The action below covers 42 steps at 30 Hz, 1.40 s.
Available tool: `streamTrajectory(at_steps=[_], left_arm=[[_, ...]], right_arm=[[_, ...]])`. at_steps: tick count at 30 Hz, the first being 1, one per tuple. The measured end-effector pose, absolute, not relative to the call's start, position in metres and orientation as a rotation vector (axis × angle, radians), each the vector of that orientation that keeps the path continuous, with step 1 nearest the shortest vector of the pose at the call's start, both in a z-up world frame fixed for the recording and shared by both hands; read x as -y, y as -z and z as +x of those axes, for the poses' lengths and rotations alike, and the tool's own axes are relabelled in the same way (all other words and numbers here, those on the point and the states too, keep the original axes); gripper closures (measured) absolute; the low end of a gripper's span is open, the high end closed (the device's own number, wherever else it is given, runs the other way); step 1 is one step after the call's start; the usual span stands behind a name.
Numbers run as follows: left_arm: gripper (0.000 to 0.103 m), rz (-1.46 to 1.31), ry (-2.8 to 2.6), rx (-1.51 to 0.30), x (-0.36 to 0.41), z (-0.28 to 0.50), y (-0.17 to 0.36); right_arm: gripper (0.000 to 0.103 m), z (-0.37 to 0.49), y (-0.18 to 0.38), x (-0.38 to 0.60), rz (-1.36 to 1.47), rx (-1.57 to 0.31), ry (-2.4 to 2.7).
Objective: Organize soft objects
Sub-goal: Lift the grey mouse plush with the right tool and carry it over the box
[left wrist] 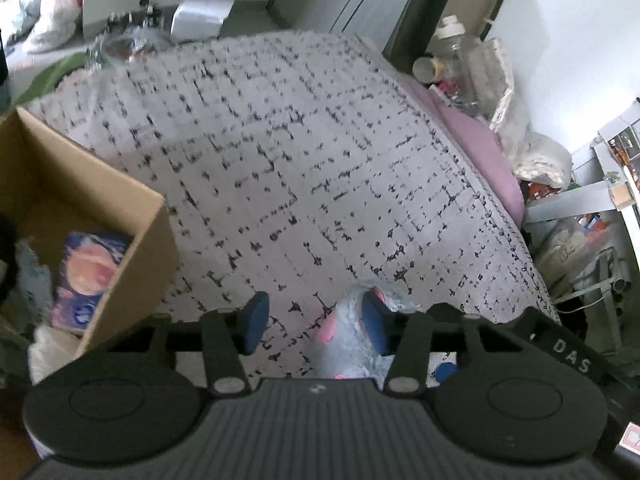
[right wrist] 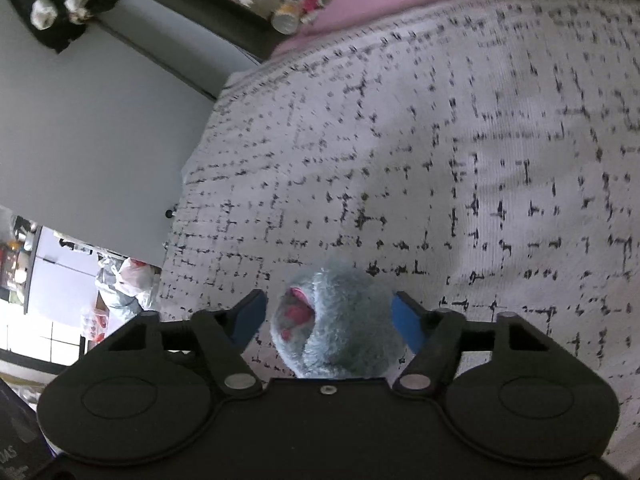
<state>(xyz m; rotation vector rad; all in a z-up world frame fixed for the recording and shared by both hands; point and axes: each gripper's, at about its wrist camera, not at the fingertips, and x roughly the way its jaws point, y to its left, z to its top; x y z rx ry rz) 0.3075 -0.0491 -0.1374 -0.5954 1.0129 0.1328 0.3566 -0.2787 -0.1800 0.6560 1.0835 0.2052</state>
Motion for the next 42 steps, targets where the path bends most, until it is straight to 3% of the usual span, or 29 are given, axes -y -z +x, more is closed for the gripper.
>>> streamTrajectory(at_steps=[6, 11, 17, 19, 42], left_arm=[[0.060, -0.612, -0.134, -1.045, 0.055, 0.324, 0.155], [0.067, -0.665, -0.150, -1.067, 0.056, 0.333, 0.170], [0.068, -0.839, -0.187, -1.082, 0.051, 0.331, 0.189], [0.078, -0.899, -0.170, -1.087, 0.052, 0.330, 0.194], [0.080, -0.849, -0.221, -0.874, 0.017, 0.278, 0.099]], right_arm=[[0.042, 0.366, 0.193, 0.274, 0.675, -1.108, -0.193], [0.049, 0.374, 0.207, 0.270, 0.675, -1.147, -0.170], [0.060, 0.374, 0.213, 0.271, 0.674, -1.142, -0.159], [0.064, 0.373, 0.211, 0.270, 0.669, -1.135, -0.162], [0.069, 0.346, 0.157, 0.248, 0.727, -0.956, -0.528]])
